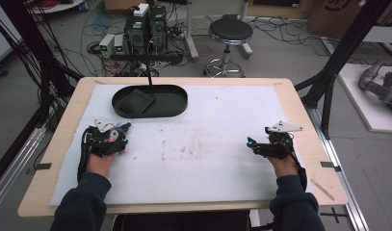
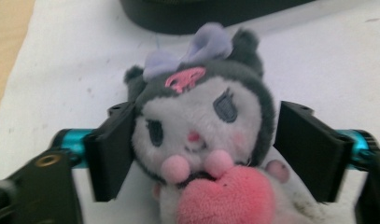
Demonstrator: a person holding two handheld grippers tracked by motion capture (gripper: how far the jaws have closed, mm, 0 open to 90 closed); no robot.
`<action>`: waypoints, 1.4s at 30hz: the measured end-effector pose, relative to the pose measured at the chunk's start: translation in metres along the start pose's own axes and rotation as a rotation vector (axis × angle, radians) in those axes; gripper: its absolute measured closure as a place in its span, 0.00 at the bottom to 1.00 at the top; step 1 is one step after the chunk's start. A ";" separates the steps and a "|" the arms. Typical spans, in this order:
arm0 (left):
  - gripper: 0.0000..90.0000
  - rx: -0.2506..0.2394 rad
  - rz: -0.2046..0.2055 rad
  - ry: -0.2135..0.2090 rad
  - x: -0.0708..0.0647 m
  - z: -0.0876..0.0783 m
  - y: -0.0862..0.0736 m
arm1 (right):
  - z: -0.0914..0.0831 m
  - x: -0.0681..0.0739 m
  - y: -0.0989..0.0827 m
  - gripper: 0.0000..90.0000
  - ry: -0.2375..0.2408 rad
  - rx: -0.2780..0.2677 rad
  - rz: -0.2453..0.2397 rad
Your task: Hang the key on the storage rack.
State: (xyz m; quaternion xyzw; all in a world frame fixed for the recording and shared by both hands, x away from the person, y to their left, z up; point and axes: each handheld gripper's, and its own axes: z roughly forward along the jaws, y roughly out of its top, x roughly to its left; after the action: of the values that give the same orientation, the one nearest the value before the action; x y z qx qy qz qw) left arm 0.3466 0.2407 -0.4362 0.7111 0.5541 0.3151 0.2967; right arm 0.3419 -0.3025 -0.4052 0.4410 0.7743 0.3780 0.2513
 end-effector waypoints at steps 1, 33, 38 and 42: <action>0.34 0.000 0.000 0.000 0.000 0.000 0.000 | 0.000 0.000 0.000 0.21 -0.001 0.000 0.002; 0.43 -0.293 -0.089 -0.156 0.058 -0.028 0.164 | -0.001 -0.006 0.000 0.21 0.015 -0.016 0.020; 0.43 -0.284 -0.109 -0.145 0.063 -0.016 0.177 | 0.000 -0.007 0.000 0.21 0.016 -0.021 0.018; 0.43 -0.286 -0.133 -0.135 0.066 -0.004 0.182 | -0.001 -0.009 0.000 0.21 0.020 -0.025 0.031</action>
State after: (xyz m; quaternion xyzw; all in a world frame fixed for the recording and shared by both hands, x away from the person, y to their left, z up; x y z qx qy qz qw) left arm 0.4655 0.2668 -0.2854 0.6430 0.5282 0.3219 0.4515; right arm 0.3453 -0.3104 -0.4043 0.4459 0.7650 0.3959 0.2431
